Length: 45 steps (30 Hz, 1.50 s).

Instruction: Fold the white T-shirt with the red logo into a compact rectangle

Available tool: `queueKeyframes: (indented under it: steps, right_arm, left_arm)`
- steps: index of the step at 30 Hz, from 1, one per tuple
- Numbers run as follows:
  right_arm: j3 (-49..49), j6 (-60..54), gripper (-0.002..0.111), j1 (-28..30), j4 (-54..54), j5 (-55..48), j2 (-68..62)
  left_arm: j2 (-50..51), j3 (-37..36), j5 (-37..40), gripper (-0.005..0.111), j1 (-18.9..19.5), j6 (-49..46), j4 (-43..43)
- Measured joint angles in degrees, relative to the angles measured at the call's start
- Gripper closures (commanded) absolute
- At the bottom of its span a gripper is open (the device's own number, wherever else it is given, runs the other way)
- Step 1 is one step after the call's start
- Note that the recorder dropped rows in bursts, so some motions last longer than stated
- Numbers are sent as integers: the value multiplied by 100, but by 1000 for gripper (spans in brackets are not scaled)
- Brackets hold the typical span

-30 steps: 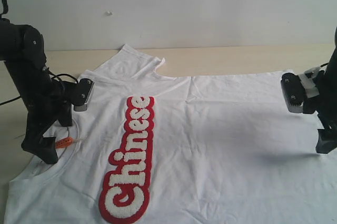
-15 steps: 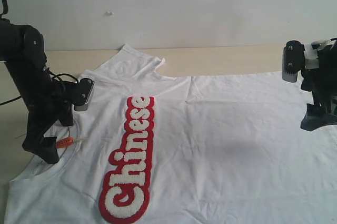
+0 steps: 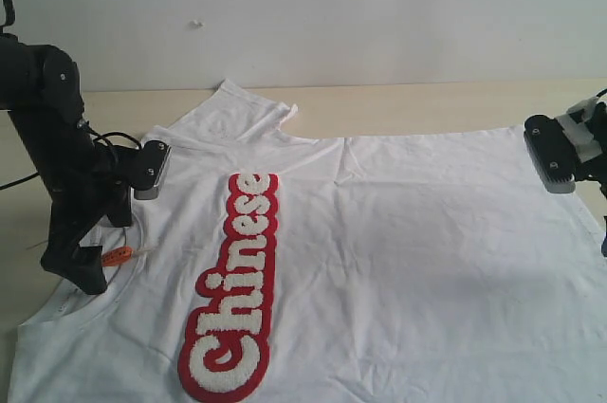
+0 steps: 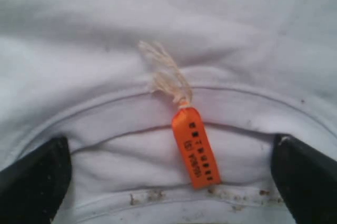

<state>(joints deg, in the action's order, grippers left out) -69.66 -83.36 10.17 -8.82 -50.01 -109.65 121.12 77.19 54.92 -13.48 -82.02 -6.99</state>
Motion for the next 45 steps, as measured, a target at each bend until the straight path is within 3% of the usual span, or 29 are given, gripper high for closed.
queueKeyframes:
  steps: [6, 13, 19, 26, 30, 40, 45]
  right_arm:
    - [139, 0, 4, 0, 181, 168, 0]
    - [970, -31, 4, 0, 265, 1284, 0]
    - [1067, -45, 5, -8, 754, 1749, -3]
    - [883, -703, 34, -8, 940, 1044, -138]
    - [668, -754, 42, 2, 1106, 710, -88]
    - [611, -377, 26, 2, 1295, 675, 11]
    - [611, -365, 26, 71, 1295, 537, -32]
  left_arm:
    - [0, 0, 0, 2, 0, 0, 0]
    - [0, 0, 0, 2, 0, 0, 0]
    - [0, 0, 0, 2, 0, 0, 0]
    - [0, 0, 0, 2, 0, 0, -4]
    - [0, 0, 0, 2, 0, 0, -4]
    - [0, 0, 0, 2, 0, 0, -13]
    - [0, 0, 0, 2, 0, 0, -13]
